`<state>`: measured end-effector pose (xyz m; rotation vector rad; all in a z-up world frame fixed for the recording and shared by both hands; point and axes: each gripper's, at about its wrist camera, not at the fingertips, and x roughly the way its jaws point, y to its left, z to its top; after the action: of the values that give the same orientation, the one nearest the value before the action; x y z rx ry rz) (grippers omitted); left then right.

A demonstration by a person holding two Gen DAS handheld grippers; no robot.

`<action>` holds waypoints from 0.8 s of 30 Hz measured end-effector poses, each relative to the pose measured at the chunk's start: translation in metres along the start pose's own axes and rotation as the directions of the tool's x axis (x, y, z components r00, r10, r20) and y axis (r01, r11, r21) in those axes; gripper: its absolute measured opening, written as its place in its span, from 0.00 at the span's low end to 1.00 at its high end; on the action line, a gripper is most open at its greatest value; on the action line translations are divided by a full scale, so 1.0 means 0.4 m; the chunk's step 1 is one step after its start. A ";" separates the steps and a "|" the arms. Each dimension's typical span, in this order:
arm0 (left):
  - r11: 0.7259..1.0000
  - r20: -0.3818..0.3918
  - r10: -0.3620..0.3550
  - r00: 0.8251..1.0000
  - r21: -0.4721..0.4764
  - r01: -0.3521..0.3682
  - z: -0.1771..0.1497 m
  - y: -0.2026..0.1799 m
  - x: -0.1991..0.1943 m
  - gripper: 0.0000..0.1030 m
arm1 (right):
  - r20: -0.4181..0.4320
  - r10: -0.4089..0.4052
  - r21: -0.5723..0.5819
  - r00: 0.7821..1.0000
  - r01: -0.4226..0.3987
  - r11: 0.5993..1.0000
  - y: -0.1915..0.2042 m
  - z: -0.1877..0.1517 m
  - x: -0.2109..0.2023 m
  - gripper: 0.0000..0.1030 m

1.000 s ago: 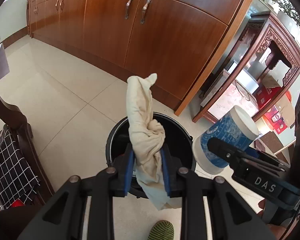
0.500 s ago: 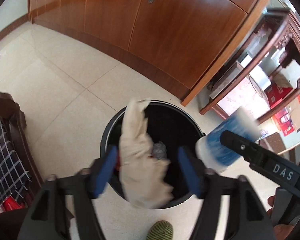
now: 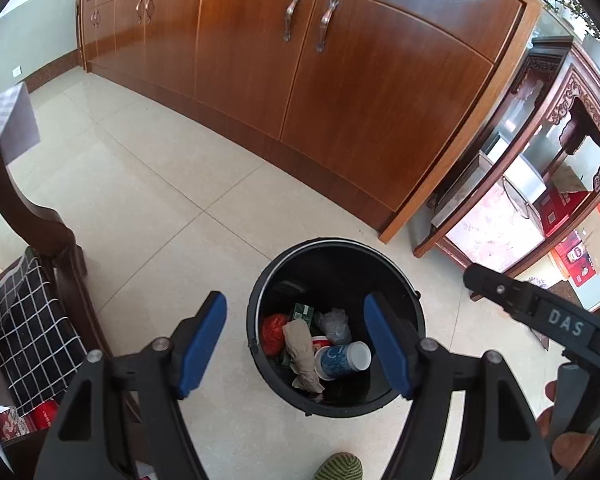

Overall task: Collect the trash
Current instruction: 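Open both tools to drop the cloth and cup into the bin, then move both tools back toward the table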

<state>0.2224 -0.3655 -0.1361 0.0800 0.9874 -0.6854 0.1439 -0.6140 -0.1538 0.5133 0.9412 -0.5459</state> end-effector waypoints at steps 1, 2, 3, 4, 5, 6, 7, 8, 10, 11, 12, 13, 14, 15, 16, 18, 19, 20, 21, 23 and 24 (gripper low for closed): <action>1.000 0.003 0.006 1.000 0.001 -0.006 0.000 0.001 -0.012 0.70 | 0.004 0.001 -0.002 1.000 -0.001 1.000 0.003 0.000 -0.007 0.77; 1.000 0.007 0.011 1.000 0.004 -0.011 -0.002 -0.002 -0.027 0.70 | 0.010 0.004 -0.004 1.000 -0.004 1.000 0.005 -0.001 -0.014 0.77; 1.000 0.012 0.016 1.000 0.007 -0.016 0.000 -0.008 -0.040 0.70 | 0.014 0.007 -0.006 1.000 -0.007 1.000 0.009 -0.003 -0.022 0.77; 1.000 0.021 0.022 1.000 0.011 -0.022 -0.001 -0.011 -0.055 0.70 | 0.017 0.012 -0.009 1.000 -0.012 1.000 0.013 -0.004 -0.030 0.77; 1.000 0.030 0.026 0.999 0.014 -0.026 -0.002 -0.014 -0.072 0.70 | 0.020 0.019 -0.009 1.000 -0.019 1.000 0.013 -0.005 -0.036 0.77; 0.999 0.040 0.027 0.999 0.017 -0.027 -0.004 -0.016 -0.090 0.70 | 0.023 0.030 -0.005 0.999 -0.030 1.000 0.016 -0.007 -0.043 0.77; 0.999 0.049 0.028 0.998 0.018 -0.029 -0.004 -0.019 -0.107 0.70 | 0.025 0.045 -0.003 0.999 -0.045 0.999 0.017 -0.008 -0.049 0.77; 0.999 0.058 0.030 0.998 0.019 -0.031 -0.006 -0.020 -0.125 0.70 | 0.029 0.061 -0.003 0.998 -0.061 0.998 0.022 -0.011 -0.057 0.77; 0.999 0.081 0.029 0.996 0.017 -0.030 -0.008 -0.021 -0.168 0.70 | 0.038 0.076 -0.015 0.996 -0.075 0.997 0.038 -0.017 -0.074 0.78; 0.999 0.093 0.030 0.995 0.016 -0.031 -0.010 -0.022 -0.185 0.70 | 0.040 0.080 -0.024 0.996 -0.079 0.997 0.047 -0.022 -0.081 0.79; 0.999 0.105 0.033 0.994 0.014 -0.034 -0.012 -0.019 -0.205 0.70 | 0.042 0.084 -0.034 0.996 -0.083 0.996 0.057 -0.027 -0.089 0.80; 0.999 0.116 0.034 0.993 0.014 -0.036 -0.014 -0.016 -0.226 0.70 | 0.044 0.091 -0.043 0.995 -0.089 0.995 0.067 -0.032 -0.097 0.80; 0.999 0.126 0.036 0.991 0.012 -0.038 -0.017 -0.012 -0.247 0.70 | 0.046 0.096 -0.053 0.994 -0.094 0.994 0.077 -0.040 -0.104 0.81; 0.999 0.136 0.040 0.990 0.009 -0.042 -0.021 -0.007 -0.267 0.70 | 0.048 0.101 -0.064 0.994 -0.098 0.993 0.088 -0.047 -0.112 0.81; 0.999 0.148 0.046 0.988 0.007 -0.047 -0.025 0.000 -0.289 0.70 | 0.049 0.106 -0.076 0.993 -0.102 0.992 0.097 -0.053 -0.120 0.81; 0.998 0.169 0.057 0.984 0.001 -0.058 -0.033 0.016 -0.329 0.70 | 0.064 0.118 -0.107 0.991 -0.111 0.988 0.124 -0.069 -0.146 0.82; 0.998 0.180 0.066 0.981 -0.004 -0.067 -0.038 0.027 -0.349 0.70 | 0.072 0.126 -0.121 0.989 -0.117 0.986 0.135 -0.077 -0.159 0.82; 0.997 0.191 0.078 0.979 -0.013 -0.077 -0.043 0.040 -0.369 0.70 | 0.081 0.144 -0.136 0.986 -0.133 0.982 0.149 -0.089 -0.175 0.85; 0.996 0.199 0.090 0.976 -0.024 -0.087 -0.047 0.053 -0.386 0.70 | 0.086 0.165 -0.149 0.983 -0.151 0.977 0.162 -0.100 -0.189 0.86; 0.993 0.211 0.112 0.971 -0.047 -0.105 -0.059 0.080 -0.418 0.70 | 0.099 0.219 -0.180 0.971 -0.200 0.963 0.191 -0.125 -0.217 0.87; 0.991 0.218 0.128 0.968 -0.059 -0.118 -0.067 0.096 -0.432 0.70 | 0.107 0.244 -0.197 0.964 -0.220 0.955 0.206 -0.138 -0.231 0.87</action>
<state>0.1620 -0.2397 -0.0240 0.0238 0.7762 -0.5445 0.1188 -0.4980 -0.0879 0.4092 0.7842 -0.2725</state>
